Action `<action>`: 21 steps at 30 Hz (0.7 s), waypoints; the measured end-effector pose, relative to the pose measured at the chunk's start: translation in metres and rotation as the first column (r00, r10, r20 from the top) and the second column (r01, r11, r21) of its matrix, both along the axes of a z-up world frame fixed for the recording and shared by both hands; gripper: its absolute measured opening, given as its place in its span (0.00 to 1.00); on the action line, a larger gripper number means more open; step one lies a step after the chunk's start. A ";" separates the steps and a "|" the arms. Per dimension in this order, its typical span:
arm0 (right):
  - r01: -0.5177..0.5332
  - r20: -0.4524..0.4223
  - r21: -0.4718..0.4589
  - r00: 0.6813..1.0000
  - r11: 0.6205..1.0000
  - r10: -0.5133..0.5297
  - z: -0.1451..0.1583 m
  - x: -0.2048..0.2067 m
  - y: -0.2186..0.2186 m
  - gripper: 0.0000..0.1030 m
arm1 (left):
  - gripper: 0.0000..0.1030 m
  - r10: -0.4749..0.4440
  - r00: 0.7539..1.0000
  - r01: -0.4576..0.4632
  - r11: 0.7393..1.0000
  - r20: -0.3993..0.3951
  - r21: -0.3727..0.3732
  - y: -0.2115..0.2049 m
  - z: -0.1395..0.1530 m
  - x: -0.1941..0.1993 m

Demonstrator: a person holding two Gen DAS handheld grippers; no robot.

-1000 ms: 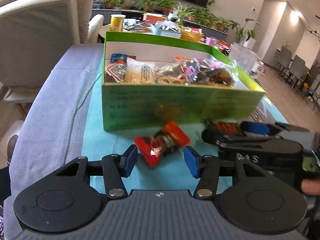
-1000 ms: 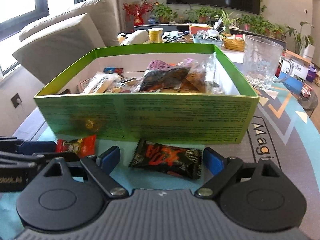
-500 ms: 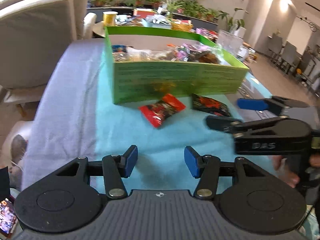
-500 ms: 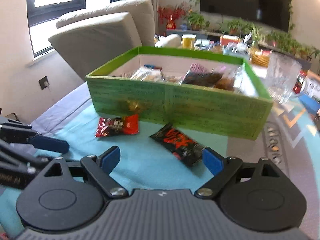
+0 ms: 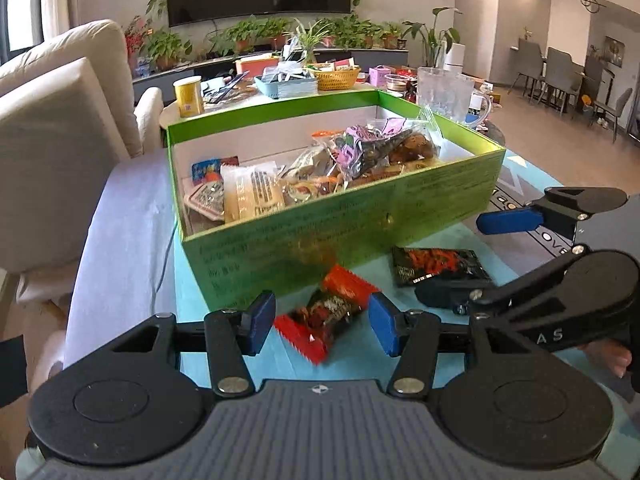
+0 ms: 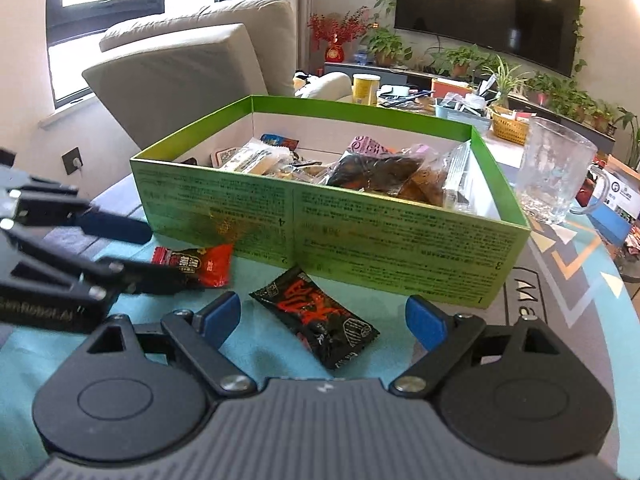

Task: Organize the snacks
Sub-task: 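Grasp red candy wrapper with left gripper while right gripper grasps black-red candy packet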

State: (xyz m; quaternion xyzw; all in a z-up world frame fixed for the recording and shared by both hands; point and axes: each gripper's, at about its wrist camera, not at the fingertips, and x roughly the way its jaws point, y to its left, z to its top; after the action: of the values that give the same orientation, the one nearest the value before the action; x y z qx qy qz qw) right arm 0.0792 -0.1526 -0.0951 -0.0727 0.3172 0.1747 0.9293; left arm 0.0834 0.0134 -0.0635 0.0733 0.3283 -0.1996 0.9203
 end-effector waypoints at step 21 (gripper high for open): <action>0.104 -0.067 0.035 0.993 0.994 -0.102 0.002 -0.005 -0.009 0.38 | 0.23 0.056 0.993 -0.070 0.989 -0.106 -0.129 0.016 -0.012 -0.010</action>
State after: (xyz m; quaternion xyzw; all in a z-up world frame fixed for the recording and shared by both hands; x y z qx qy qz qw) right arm 0.0743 -0.1616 -0.0930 -0.0328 0.3471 0.1347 0.9275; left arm 0.0732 0.0292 -0.0753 -0.0088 0.3629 -0.1951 0.9111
